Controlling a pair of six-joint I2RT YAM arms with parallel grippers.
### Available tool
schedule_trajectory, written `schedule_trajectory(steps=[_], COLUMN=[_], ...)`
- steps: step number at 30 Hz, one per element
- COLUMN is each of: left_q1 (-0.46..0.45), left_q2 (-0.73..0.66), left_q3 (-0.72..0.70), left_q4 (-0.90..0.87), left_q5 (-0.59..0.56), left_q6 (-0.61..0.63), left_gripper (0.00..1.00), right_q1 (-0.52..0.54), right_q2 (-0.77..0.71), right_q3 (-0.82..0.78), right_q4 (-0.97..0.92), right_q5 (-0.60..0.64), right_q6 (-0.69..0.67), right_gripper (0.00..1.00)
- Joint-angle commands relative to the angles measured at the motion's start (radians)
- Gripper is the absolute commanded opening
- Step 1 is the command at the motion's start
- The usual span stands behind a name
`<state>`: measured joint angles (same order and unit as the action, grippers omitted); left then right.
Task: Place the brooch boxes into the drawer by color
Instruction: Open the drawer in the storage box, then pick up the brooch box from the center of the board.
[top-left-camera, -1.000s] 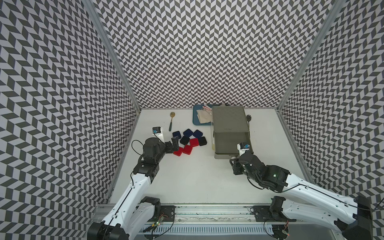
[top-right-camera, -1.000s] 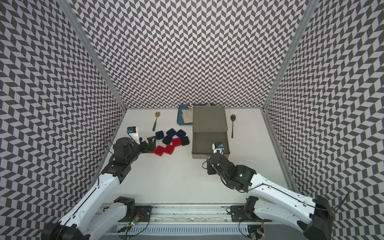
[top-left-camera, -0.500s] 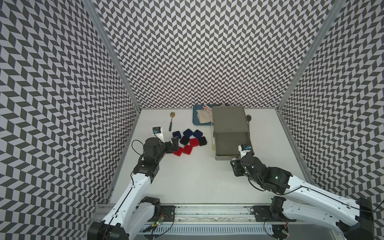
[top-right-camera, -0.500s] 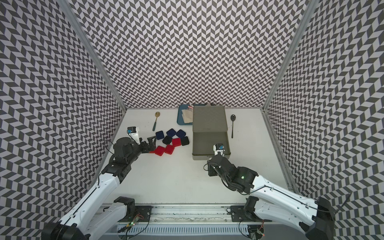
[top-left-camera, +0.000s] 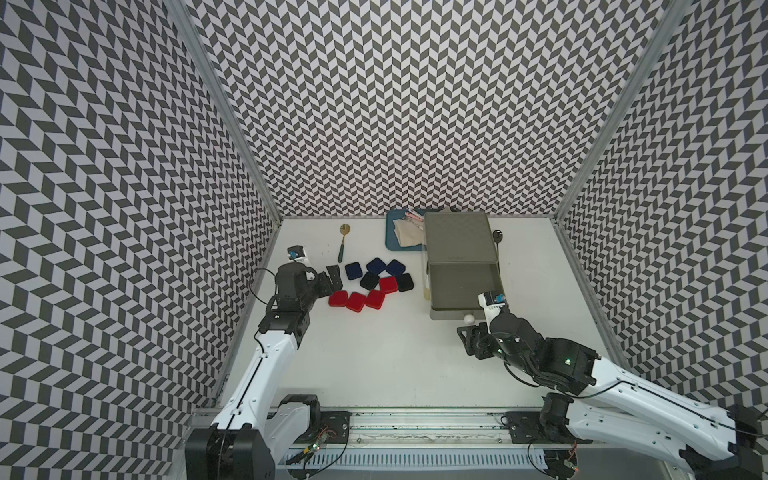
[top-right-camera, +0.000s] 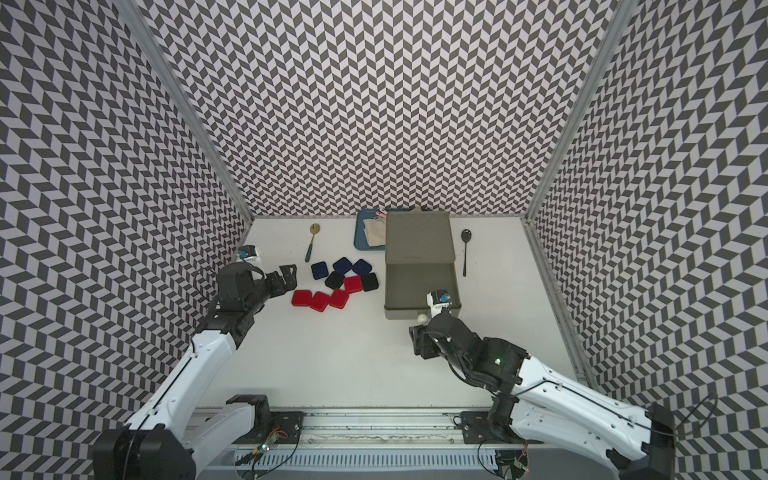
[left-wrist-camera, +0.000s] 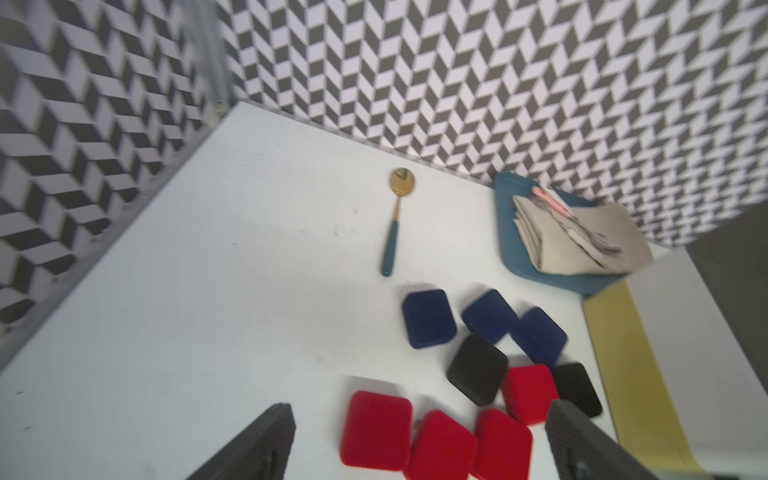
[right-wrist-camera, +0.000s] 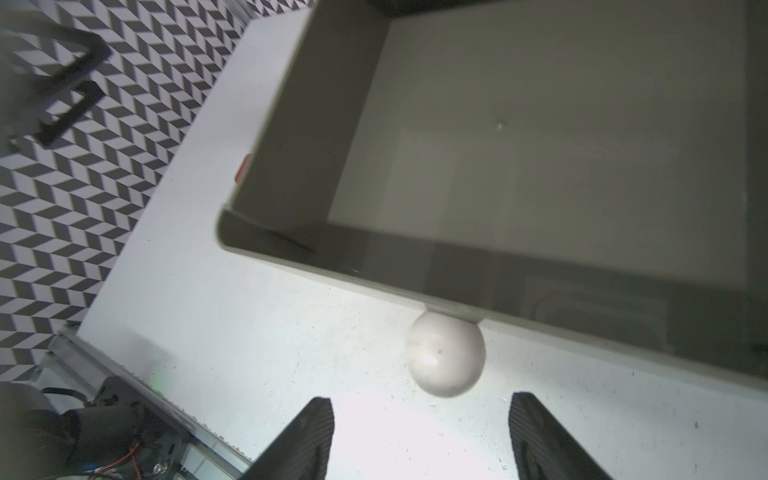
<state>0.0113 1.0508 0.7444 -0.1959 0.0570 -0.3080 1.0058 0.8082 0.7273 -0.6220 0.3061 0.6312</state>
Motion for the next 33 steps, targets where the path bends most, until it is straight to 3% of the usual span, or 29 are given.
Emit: schedule_trajectory(steps=[1,12,16,21,33], left_q1=[0.019,0.046,0.027,0.002,-0.091], left_q2=[0.081,0.432,0.476,0.518,0.638], left_q3=[0.087,0.245,0.278,0.292,0.353], left_q4=[-0.151,-0.375,-0.417,-0.402,-0.39], left_q5=[0.038,0.082,0.015,0.043,-0.026], left_q6=[0.005,0.015,0.019,0.018,-0.016], left_gripper=[1.0,1.0,0.99,0.97,0.96], right_q1=[0.014,0.051,0.051,0.052,0.051], right_q2=[-0.054,-0.085,-0.086,-0.114,-0.155], right_q3=[0.035,0.054,0.049,0.019,0.006], right_q4=[-0.011,-0.029,-0.009,0.032,-0.007], right_q5=[-0.015,-0.001,-0.006,-0.028,-0.01], right_q6=[-0.037,-0.065,-0.064,-0.047,-0.039], right_gripper=[0.72,0.74,0.74,0.75,0.75])
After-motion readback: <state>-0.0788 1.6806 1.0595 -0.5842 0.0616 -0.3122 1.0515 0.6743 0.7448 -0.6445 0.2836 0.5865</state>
